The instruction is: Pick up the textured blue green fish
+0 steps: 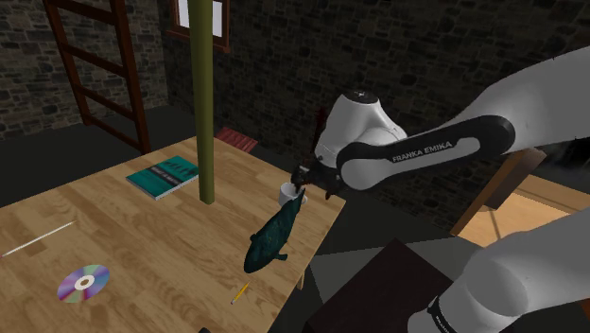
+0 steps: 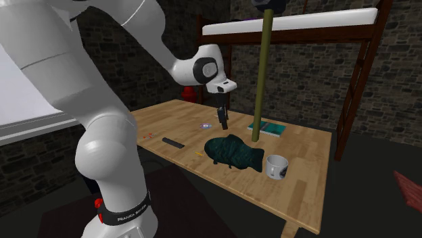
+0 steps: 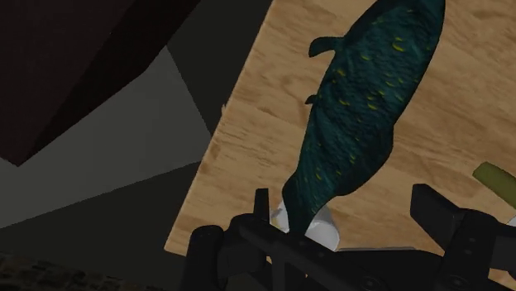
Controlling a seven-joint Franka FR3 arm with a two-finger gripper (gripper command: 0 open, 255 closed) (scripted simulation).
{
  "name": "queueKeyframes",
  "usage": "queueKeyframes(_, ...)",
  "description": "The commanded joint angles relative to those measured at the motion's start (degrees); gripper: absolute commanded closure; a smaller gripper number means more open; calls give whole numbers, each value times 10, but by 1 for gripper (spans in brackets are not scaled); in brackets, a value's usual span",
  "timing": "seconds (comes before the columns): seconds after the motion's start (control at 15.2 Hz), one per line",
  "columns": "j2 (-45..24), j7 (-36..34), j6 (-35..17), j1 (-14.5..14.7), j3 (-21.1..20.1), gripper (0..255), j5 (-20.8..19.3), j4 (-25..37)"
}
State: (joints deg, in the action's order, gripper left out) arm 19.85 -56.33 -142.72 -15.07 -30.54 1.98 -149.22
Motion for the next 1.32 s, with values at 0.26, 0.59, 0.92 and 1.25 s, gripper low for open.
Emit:
queueKeyframes(0.26,-178,-293,-86,-117,-102,0,-201,71)
queueKeyframes(0.59,-274,-459,-97,-108,-79,0,-354,115)
queueKeyframes(0.92,-322,-526,-117,-86,-47,0,-439,121)
queueKeyframes(1.25,-322,-525,-117,-85,-46,255,-439,121)
